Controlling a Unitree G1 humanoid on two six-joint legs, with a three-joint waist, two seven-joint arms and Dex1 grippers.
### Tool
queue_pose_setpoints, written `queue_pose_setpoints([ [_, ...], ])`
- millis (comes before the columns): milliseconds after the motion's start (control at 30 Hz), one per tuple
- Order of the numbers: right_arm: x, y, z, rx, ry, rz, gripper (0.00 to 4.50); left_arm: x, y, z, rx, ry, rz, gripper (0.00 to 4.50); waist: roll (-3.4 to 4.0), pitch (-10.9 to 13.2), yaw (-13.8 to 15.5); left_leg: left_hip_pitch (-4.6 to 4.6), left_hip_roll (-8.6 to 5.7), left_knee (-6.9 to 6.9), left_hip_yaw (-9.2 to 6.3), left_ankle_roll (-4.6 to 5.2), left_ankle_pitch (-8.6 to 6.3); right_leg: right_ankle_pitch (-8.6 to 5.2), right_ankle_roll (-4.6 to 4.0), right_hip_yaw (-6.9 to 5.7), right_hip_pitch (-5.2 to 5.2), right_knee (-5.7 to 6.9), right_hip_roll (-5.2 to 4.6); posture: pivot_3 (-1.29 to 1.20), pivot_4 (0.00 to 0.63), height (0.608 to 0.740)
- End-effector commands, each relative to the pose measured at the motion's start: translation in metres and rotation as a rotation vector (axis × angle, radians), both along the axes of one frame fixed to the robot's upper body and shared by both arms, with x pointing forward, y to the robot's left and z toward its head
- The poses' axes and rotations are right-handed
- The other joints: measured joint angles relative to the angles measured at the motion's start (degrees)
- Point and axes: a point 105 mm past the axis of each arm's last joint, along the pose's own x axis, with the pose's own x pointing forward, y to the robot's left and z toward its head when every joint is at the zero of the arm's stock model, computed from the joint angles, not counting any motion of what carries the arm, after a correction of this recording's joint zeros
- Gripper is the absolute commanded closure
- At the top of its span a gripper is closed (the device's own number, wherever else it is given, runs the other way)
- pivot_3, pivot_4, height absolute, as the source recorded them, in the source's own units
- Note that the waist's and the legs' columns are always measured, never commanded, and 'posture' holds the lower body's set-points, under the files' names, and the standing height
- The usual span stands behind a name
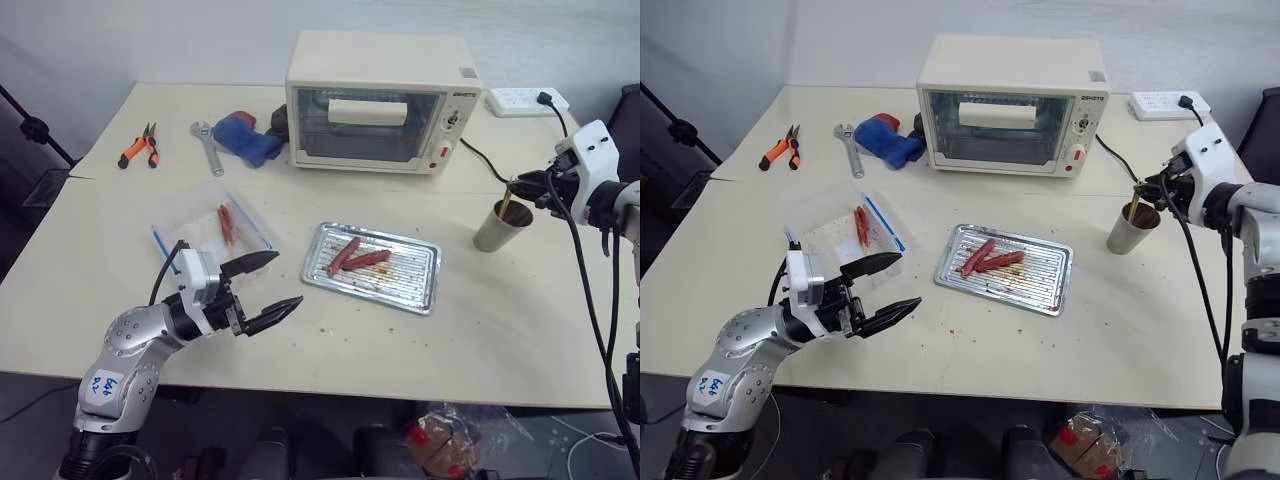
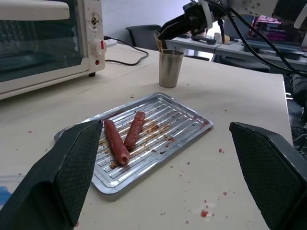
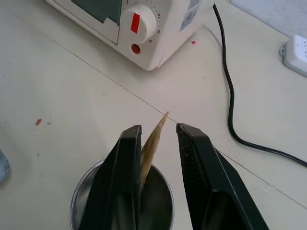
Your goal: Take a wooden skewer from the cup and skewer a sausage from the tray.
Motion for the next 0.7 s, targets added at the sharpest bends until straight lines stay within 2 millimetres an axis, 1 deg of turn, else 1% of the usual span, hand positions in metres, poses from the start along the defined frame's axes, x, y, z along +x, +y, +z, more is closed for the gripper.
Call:
queue_pose_setpoints([
  [33,-0.0002,-0.0021,0.0136,0.023,-0.053,0.000,3.32,-0.0026,-0.0034,0.0076,-0.002,-0.041,-0.010,0.00,0.00,0.0,0.0,0.00,0.00,0.00,0.00,0.00,0.00,0.00,0.00,0.00,0.00,0.00,0.00,0.00,0.150,0.740],
  [100,0.0002,-0.0020,0.0135,0.025,-0.053,0.001,3.32,-0.0026,-0.0034,0.0079,-0.002,-0.042,-0.009,0.00,0.00,0.0,0.0,0.00,0.00,0.00,0.00,0.00,0.00,0.00,0.00,0.01,0.00,0.01,0.00,0.00,0.150,0.740],
  [167,0.0004,-0.0026,0.0146,0.023,-0.056,-0.002,3.71,-0.0028,-0.0029,0.0080,-0.002,-0.042,-0.006,0.00,0.00,0.0,0.0,0.00,-0.01,0.00,0.00,0.00,0.00,0.00,0.00,0.00,0.00,0.01,0.00,0.00,0.150,0.740],
  [233,0.0002,-0.0039,0.0169,0.020,-0.060,-0.006,4.27,-0.0032,-0.0021,0.0077,-0.001,-0.042,-0.003,0.00,0.00,0.0,0.0,0.00,0.00,0.01,0.00,0.00,0.00,0.00,0.00,0.00,0.00,0.00,0.00,0.00,0.150,0.740],
  [267,-0.0001,-0.0047,0.0180,0.018,-0.062,-0.008,4.46,-0.0033,-0.0018,0.0076,0.000,-0.042,-0.001,0.00,0.00,0.0,0.0,0.00,-0.01,0.01,0.01,0.00,0.00,0.00,0.00,0.01,0.00,0.00,0.00,0.00,0.150,0.740],
  [533,-0.0032,-0.0089,0.0229,0.013,-0.066,-0.013,4.46,-0.0039,-0.0036,0.0059,-0.003,-0.039,-0.003,0.00,0.00,0.0,0.0,0.00,0.00,0.00,0.00,0.00,0.00,0.00,0.00,0.00,0.00,0.00,0.00,0.00,0.150,0.740],
  [700,-0.0053,-0.0091,0.0189,0.055,-0.026,-0.009,4.46,-0.0033,-0.0045,0.0055,-0.001,-0.039,-0.008,0.00,0.00,0.0,0.0,0.00,0.00,0.00,0.00,0.00,0.00,0.00,0.00,0.00,0.00,0.01,0.00,0.00,0.150,0.740],
])
